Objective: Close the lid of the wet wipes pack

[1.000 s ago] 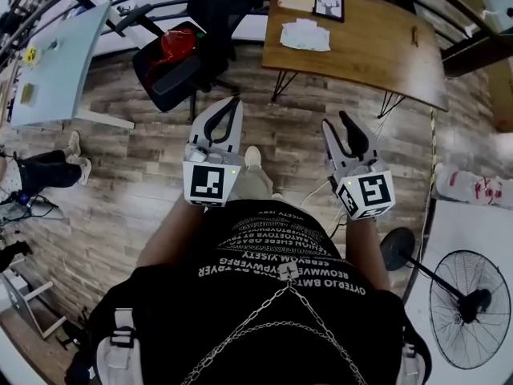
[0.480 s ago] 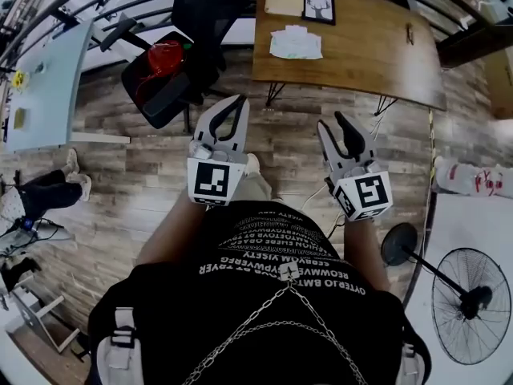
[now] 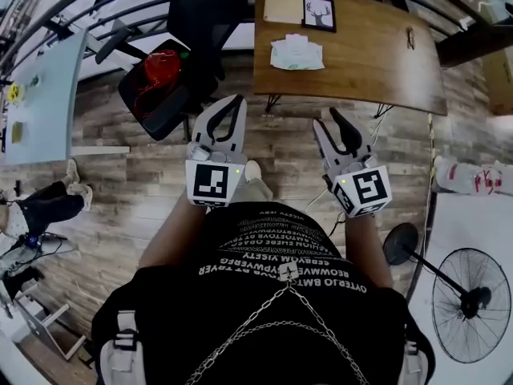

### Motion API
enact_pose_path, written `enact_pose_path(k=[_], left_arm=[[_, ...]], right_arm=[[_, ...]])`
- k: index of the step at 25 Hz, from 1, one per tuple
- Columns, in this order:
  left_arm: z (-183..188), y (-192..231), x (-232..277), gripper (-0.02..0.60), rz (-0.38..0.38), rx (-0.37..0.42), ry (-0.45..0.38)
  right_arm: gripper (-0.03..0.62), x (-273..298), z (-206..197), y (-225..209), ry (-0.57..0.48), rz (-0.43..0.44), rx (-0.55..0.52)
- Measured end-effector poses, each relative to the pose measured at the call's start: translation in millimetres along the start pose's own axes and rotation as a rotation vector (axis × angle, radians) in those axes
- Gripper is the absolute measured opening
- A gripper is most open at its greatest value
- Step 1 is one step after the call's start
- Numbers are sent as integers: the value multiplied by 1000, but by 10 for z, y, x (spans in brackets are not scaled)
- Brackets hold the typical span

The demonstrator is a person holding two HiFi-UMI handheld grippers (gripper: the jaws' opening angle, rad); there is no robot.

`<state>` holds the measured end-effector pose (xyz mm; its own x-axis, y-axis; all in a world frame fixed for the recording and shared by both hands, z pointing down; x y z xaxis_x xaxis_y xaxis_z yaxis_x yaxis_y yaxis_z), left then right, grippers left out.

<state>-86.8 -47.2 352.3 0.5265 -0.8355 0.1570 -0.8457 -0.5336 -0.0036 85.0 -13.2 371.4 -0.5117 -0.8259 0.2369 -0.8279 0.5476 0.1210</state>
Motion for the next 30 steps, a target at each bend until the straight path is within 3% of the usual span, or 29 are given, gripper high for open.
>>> enact_pose_path(k=[17,26,30], left_arm=[[193,756,326,29,-24,-19,-58],[24,675,377,29,-100,-57,-42],[43,733,372,29,-87,-65,-52]], right_arm=[[137,723,395,-10,10,-31,-60],[135,632,434,-16,52,-76,-108],[135,550,482,-81,58,-95,-126]])
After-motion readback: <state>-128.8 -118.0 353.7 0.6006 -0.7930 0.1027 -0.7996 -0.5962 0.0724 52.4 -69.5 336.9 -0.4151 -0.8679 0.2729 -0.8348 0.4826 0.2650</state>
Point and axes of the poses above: the fingertips, and each gripper's own axes: x forward along the fingers, y to its left, z out of its top, the point moved 2 cm from there along -x, backward along the fingers, and after that the axes turned 9 degrees about -x, right-handed, at the moved point
